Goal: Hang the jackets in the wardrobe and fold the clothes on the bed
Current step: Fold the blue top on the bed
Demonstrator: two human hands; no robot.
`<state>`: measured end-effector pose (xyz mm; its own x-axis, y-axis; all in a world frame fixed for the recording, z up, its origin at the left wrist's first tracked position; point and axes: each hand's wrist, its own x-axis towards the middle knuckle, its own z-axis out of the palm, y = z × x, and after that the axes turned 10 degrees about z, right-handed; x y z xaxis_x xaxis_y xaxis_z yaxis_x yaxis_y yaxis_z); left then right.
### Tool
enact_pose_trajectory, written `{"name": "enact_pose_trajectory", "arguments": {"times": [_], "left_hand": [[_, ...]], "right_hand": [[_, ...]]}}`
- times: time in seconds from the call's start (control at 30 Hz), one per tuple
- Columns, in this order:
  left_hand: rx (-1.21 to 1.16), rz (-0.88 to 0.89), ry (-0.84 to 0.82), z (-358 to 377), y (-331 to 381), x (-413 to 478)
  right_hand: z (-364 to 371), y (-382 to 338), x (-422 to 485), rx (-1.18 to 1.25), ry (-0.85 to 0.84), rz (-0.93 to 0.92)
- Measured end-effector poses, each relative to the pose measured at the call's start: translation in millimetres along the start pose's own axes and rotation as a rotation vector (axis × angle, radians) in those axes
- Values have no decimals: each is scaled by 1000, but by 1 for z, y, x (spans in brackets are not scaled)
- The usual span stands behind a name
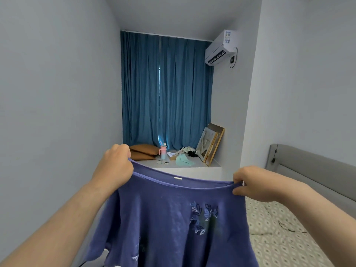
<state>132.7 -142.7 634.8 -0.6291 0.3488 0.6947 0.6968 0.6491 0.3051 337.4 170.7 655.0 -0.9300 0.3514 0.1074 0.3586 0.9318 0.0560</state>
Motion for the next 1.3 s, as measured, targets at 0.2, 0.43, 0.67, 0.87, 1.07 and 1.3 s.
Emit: {"name": "enact_pose_trajectory", "arguments": {"times": [0.2,0.43,0.67,0.87,1.07,1.3], "left_hand": [[-163,-133,-108,6,1,3],[-541,-185,-247,12,17,10],[-562,-142,-366,33,40,5],[-465,-83,-235,77,65,1],[-517,-14,-97,105,103,1],[-381,143,-92,123,137,1]], "right_hand": [[6,7,-3,295,232,49],[8,23,-6,730,248,132],[19,61,-13,498,206,257],[39,115,-35,626,165,379],[57,146,-47,963,292,520],[71,187,-69,586,470,585]]}}
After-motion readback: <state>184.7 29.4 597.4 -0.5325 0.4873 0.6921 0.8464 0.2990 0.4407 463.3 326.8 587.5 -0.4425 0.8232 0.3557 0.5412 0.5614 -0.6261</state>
